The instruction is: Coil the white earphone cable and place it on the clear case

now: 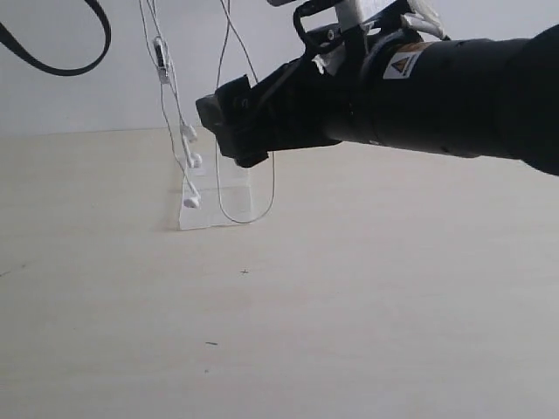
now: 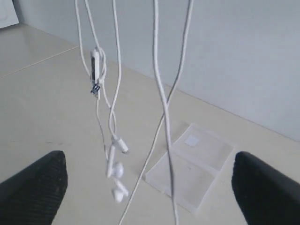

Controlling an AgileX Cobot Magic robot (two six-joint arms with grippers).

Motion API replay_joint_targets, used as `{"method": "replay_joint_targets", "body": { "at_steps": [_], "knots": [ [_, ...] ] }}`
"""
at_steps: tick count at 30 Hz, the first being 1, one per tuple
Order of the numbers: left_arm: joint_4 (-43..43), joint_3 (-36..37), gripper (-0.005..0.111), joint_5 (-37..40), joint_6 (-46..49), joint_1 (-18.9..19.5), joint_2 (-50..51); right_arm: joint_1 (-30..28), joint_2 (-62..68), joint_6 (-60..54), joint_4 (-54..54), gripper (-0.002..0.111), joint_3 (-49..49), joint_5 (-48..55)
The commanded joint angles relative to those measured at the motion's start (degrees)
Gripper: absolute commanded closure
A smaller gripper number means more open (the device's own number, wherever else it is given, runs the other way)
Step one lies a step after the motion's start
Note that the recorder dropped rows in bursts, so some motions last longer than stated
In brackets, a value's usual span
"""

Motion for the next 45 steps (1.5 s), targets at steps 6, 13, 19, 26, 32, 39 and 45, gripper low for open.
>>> {"method": "replay_joint_targets", "body": {
  "at_steps": [6, 13, 19, 26, 32, 39, 45],
  "knots": [
    [-0.35, -0.19, 0.107, -3.9, -0.32, -0.32, 0.52, 3.06, 3.04, -0.58, -1.12, 0.018, 0.08, -7.86],
    [-0.35, -0.19, 0.107, -3.9, -0.32, -0.32, 0.52, 3.67, 5.2, -0.58, -1.73, 0.018, 0.08, -10.94],
    [-0.35, -0.19, 0.107, -4.51, -0.32, -0.32, 0.52, 3.67, 5.62, 0.04, -1.73, 0.018, 0.08, -14.01],
    [-0.35, -0.19, 0.107, -6.01, -0.32, -0.32, 0.52, 3.67, 6.66, 2.69, -1.93, 0.018, 0.08, -17.6],
    [-0.35, -0.19, 0.107, -6.6, -0.32, -0.32, 0.52, 3.67, 7.57, 4.37, -2.69, 0.018, 0.08, -18.03],
    [-0.35, -0.19, 0.107, -13.25, -1.24, -0.32, 0.52, 3.67, 7.59, 4.54, -4.59, 0.018, 0.08, -18.03],
    [-0.35, -0.19, 0.107, -12.72, -1.24, -0.32, 0.52, 3.67, 7.59, 4.54, -4.59, 0.018, 0.08, -18.03]
  ]
}}
